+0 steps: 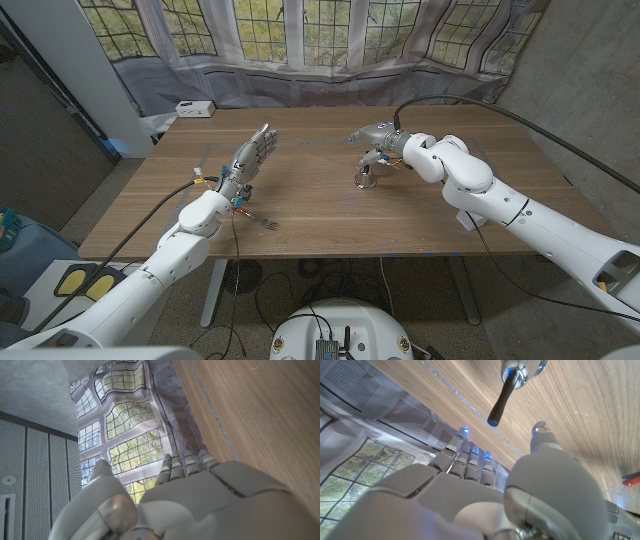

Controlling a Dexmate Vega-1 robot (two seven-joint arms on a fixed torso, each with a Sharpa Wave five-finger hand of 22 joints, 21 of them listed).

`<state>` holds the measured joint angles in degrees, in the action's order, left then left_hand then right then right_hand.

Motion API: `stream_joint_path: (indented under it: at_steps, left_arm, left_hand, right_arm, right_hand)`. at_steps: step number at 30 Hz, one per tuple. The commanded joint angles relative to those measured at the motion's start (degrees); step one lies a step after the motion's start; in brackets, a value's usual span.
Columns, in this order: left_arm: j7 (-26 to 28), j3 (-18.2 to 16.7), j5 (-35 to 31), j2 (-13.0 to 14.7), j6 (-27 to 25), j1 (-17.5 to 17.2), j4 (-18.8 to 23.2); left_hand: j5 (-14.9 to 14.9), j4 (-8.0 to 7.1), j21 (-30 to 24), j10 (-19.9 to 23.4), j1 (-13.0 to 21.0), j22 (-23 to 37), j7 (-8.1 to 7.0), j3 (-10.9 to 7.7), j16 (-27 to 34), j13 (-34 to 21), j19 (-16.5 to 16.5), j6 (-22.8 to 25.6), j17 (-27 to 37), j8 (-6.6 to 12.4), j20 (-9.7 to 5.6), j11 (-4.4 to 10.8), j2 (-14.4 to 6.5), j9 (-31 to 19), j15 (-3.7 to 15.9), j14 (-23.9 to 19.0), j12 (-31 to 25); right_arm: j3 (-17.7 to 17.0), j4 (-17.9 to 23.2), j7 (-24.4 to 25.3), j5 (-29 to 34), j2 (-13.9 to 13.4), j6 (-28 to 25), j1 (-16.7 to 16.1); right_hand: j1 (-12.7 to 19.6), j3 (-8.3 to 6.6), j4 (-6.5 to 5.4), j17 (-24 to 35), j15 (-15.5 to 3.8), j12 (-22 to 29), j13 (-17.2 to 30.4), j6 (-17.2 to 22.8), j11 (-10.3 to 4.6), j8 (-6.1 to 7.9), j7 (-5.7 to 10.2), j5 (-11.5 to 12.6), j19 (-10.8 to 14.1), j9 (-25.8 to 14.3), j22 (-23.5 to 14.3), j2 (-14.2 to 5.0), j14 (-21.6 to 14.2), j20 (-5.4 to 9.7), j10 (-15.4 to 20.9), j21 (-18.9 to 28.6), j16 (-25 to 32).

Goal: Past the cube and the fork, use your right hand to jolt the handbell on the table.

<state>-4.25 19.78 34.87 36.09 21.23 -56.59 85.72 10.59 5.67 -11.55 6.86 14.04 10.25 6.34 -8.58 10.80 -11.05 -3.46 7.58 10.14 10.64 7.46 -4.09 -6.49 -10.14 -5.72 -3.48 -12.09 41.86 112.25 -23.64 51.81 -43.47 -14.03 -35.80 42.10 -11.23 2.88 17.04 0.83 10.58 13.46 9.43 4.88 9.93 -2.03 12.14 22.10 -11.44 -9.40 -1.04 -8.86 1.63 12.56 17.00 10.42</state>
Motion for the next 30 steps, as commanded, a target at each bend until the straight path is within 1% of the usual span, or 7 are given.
stream_joint_path:
  at_steps: [1, 4, 10, 18, 24, 28, 30]
  left_arm:
    - [-0.23, 0.05, -0.11, 0.44, -0.70, 0.38, 0.20]
    - [-0.26, 0.12, -0.02, 0.42, -1.01, 0.58, 0.16]
    - [-0.32, 0.40, -0.26, 0.44, -1.65, 1.30, 0.11]
    - [0.93, 0.81, -1.20, -0.59, -1.30, 1.92, -0.39]
    - [3.30, 1.01, -3.33, -1.08, -1.04, 2.43, -0.43]
    - [5.91, 0.97, -4.65, -2.00, -0.56, 2.06, -0.12]
    - [6.78, 1.00, -5.33, -2.27, -0.36, 2.10, -0.20]
  left_hand:
    - [-0.07, 0.03, 0.05, 0.39, 0.16, 0.22, -0.06, -0.40, -0.02, -0.23, -0.06, 0.31, 0.19, 0.26, 0.18, 0.10, -0.24, -0.18, -0.09, -0.02, -0.10]
    - [-0.07, 0.03, 0.05, 0.37, 0.16, 0.21, -0.04, -0.41, -0.02, -0.23, -0.06, 0.32, 0.19, 0.26, 0.17, 0.06, -0.24, -0.18, -0.09, -0.04, -0.10]
    - [-0.07, 0.04, 0.05, 0.34, 0.14, 0.21, -0.11, -0.44, -0.02, -0.23, -0.07, 0.25, 0.19, 0.22, 0.16, -0.15, -0.22, -0.18, -0.11, -0.03, -0.08]
    - [-0.08, 0.03, 0.05, 0.31, 0.09, 0.21, -0.09, -0.46, 0.01, -0.23, -0.07, 0.22, 0.19, 0.21, -0.01, -0.19, -0.15, -0.18, -0.07, -0.08, -0.07]
    - [-0.10, 0.05, 0.05, 0.18, 0.03, 0.21, -0.11, -0.43, 0.00, -0.23, -0.08, 0.10, 0.19, 0.16, -0.33, -0.13, 0.01, -0.18, 0.02, -0.08, -0.01]
    - [-0.12, 0.09, 0.03, 0.40, -0.03, 0.20, 0.29, -0.38, 0.05, -0.22, 0.00, -0.01, 0.19, 0.12, -0.45, -0.99, 0.22, -0.17, -0.10, -0.23, -0.10]
    - [-0.12, 0.10, 0.01, 0.41, -0.05, 0.19, 0.39, -0.37, 0.07, -0.22, 0.06, 0.06, 0.18, 0.15, -0.50, -1.02, 0.27, -0.17, -0.20, -0.29, -0.10]
  right_arm:
    - [-5.58, 1.61, 8.07, -8.96, -1.72, 1.19, -4.29]
    - [-7.03, 2.02, 10.54, -11.75, -2.08, 1.41, -5.67]
    - [-10.22, 2.79, 16.75, -17.32, -2.34, 1.95, -8.77]
    - [-14.30, 3.73, 23.57, -23.88, -2.75, 1.99, -12.44]
    - [-17.96, 2.43, 29.30, -30.36, -3.32, 7.04, -14.95]
    - [-19.39, 0.43, 32.20, -33.92, -3.06, 10.55, -15.69]
    - [-19.98, -0.68, 32.99, -36.13, -2.58, 11.75, -15.87]
  right_hand:
    - [-2.63, 0.56, -1.08, -0.32, 0.60, 0.22, -0.40, -1.64, 0.24, 0.30, -1.29, -0.32, -1.27, -0.07, -0.17, 0.03, 1.40, -0.22, -1.52, -1.33, 0.23]
    - [-4.28, 1.08, -1.64, -0.58, 0.93, 0.12, -0.69, -1.93, 0.67, 0.53, -2.18, -0.29, -2.43, 0.00, -0.20, 0.13, 2.59, -0.45, -2.78, -2.40, 0.15]
    - [-5.67, 1.52, -2.12, -0.79, 1.45, 0.05, -0.91, -2.07, 1.01, 0.69, -2.44, -0.25, -3.57, 0.06, -0.22, 0.17, 4.00, -0.78, -3.80, -3.32, -0.03]
    - [-6.84, 1.86, -2.49, -0.99, 1.36, 0.53, -1.12, -1.76, 1.07, 0.94, -2.64, -0.19, -2.79, 0.14, -0.27, 0.16, 3.31, -0.45, -3.20, -3.43, 0.55]
    - [-7.67, 2.13, -2.77, -1.10, 1.58, 0.75, -1.24, -1.33, 1.04, 1.17, -2.81, -0.19, -2.75, 0.19, -0.30, 0.18, 3.14, -0.67, -2.78, -3.67, 0.74]
    - [-8.22, 2.32, -2.92, -1.20, 1.75, 0.91, -1.34, -0.34, 1.22, 1.55, -2.77, -0.19, -2.86, 0.23, -0.33, 0.25, 2.95, -0.64, -2.42, -3.90, 0.89]
    - [-8.45, 2.40, -2.97, -1.26, 1.95, 0.96, -1.38, 0.14, 1.38, 1.72, -2.81, -0.19, -2.86, 0.25, -0.34, 0.28, 2.87, -0.67, -2.27, -3.98, 0.95]
